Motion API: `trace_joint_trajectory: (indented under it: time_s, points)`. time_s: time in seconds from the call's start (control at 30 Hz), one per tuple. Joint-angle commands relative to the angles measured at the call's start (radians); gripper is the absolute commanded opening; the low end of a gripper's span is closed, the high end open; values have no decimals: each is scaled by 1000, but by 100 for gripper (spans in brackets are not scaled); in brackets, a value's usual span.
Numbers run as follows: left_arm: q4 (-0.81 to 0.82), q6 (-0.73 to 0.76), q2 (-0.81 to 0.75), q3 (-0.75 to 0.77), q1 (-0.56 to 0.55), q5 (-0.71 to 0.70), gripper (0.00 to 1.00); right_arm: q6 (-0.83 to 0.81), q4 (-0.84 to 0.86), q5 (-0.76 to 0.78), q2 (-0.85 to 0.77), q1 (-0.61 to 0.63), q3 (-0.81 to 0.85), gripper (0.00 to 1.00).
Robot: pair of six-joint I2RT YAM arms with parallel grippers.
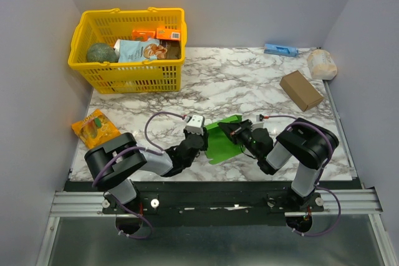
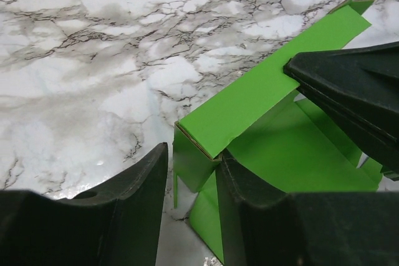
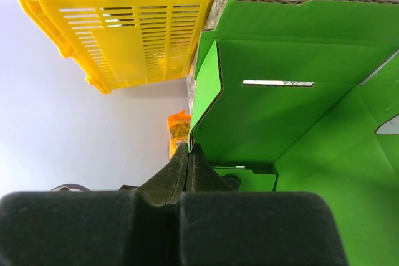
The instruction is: Fold the paper box
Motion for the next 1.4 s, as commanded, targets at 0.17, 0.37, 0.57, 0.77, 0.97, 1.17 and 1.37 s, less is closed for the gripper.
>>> trace_joint_trajectory:
  time_s: [0.17, 0.37, 0.57, 0.77, 0.97, 1.17, 1.37]
  points:
    - [-328, -80, 68, 120, -39, -333, 37, -14, 99, -3, 9, 11, -38, 1]
    - [-440, -142, 128, 181, -47, -417, 34, -6, 69, 17, -10, 17, -44, 0]
    - [-576, -180, 174, 249, -50, -476, 30, -7, 36, 34, -37, 18, -48, 1]
    - [-609, -192, 197, 274, -50, -505, 27, -3, 30, 51, -44, 18, -59, 1]
    - [-610, -185, 220, 289, -50, -519, 20, 14, 53, 54, -28, 17, -67, 1]
    - [-606, -183, 237, 290, -50, -529, 9, 11, 49, 59, -40, 18, -71, 1]
    - [-575, -168, 237, 280, -57, -536, 0, 8, 36, 68, -50, 18, -74, 1]
